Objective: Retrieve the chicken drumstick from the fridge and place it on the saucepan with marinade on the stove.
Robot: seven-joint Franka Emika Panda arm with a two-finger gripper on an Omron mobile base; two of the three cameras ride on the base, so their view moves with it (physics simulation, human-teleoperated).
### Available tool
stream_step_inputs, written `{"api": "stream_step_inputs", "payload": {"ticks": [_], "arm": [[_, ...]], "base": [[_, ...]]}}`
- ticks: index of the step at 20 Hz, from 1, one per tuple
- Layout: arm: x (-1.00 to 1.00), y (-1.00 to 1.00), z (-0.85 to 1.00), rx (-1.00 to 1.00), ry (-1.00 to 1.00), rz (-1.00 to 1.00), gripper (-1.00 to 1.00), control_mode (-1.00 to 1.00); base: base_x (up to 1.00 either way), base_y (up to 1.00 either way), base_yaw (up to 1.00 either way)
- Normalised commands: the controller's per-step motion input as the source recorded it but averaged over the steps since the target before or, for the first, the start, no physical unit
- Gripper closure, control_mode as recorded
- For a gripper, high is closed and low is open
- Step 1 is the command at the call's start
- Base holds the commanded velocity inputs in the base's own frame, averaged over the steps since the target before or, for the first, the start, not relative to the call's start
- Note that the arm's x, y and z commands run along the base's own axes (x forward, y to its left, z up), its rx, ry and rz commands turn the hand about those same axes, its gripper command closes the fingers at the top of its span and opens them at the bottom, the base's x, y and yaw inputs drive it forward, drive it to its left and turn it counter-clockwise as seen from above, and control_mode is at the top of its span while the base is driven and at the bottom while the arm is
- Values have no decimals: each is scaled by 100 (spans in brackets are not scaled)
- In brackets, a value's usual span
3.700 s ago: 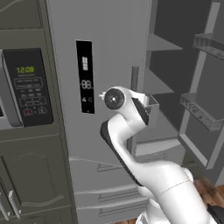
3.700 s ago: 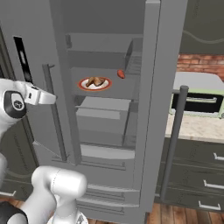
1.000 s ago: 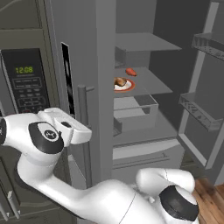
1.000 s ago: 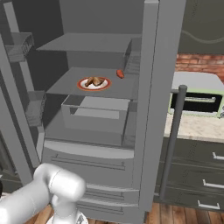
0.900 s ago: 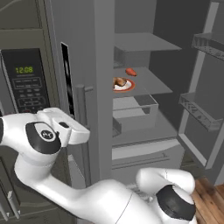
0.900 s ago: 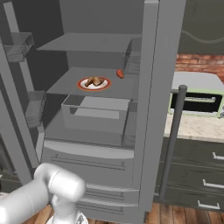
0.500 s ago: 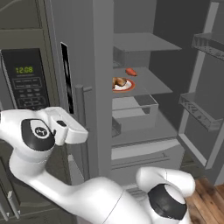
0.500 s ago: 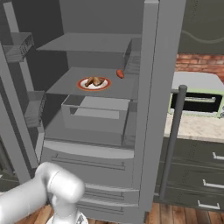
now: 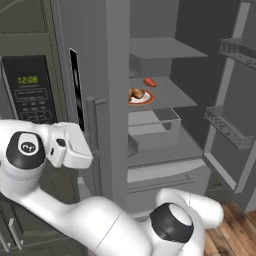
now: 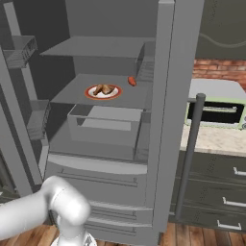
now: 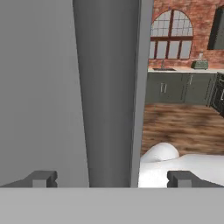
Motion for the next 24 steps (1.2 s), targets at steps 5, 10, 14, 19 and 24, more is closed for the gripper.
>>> {"api": "stream_step_inputs", "payload": {"ticks": [5, 10, 14, 19, 24], "arm": [[-57, 0, 13, -3, 3, -12, -100, -100], [-43, 0, 11, -3, 6, -1, -100, -100], [-46, -14, 1, -4, 1, 0, -100, -100], [22, -26, -2, -4, 10, 1, -100, -100], [27, -7, -1, -1, 4, 2, -100, -100]], "base": [[0, 0, 0], [0, 0, 0], [0, 0, 0], [0, 0, 0], [0, 0, 0]]}}
